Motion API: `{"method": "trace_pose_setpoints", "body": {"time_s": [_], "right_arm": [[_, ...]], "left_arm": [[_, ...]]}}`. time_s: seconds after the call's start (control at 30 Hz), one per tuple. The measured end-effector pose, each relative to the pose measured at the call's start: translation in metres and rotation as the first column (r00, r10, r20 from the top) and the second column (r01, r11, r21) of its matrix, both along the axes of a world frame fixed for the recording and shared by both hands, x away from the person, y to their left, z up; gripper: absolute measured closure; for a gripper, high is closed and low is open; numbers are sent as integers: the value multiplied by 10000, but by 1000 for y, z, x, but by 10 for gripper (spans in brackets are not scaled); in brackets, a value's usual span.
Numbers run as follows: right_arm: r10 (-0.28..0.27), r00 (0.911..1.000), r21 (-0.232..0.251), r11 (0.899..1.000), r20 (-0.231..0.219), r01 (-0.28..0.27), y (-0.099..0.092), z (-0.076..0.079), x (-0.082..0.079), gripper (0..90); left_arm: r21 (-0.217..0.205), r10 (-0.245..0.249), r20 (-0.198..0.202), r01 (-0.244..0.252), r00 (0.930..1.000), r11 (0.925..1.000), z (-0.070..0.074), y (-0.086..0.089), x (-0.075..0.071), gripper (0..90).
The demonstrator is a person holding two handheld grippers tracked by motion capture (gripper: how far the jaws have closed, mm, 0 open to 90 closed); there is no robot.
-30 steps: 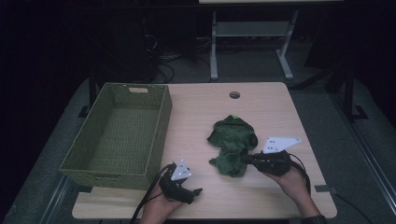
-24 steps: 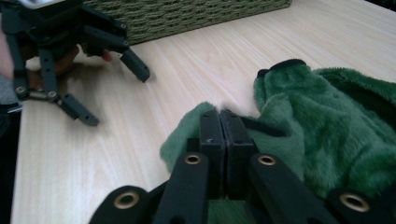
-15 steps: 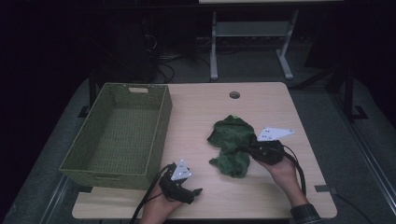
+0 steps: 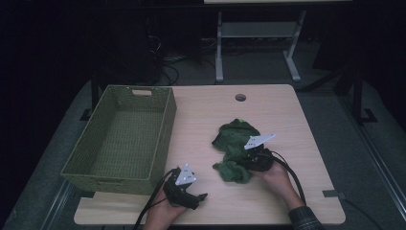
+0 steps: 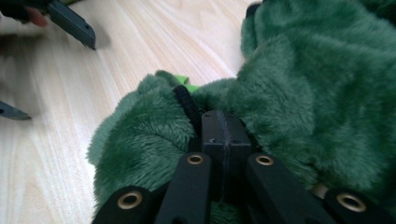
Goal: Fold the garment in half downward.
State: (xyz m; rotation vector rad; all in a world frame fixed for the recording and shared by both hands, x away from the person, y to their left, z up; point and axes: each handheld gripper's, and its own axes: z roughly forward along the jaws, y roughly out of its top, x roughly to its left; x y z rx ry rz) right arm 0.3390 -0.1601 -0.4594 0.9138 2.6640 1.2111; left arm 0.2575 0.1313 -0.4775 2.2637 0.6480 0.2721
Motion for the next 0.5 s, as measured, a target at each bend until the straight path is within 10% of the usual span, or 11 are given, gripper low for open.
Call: {"method": "trace_pose_setpoints", "body": {"time_s": [0.5], "right_arm": [[-666,9957,249,9976,643,651,-15,17,-6,742]], "left_arm": [[31,-28,-30,28,10000,10000,0,0,0,133]]}}
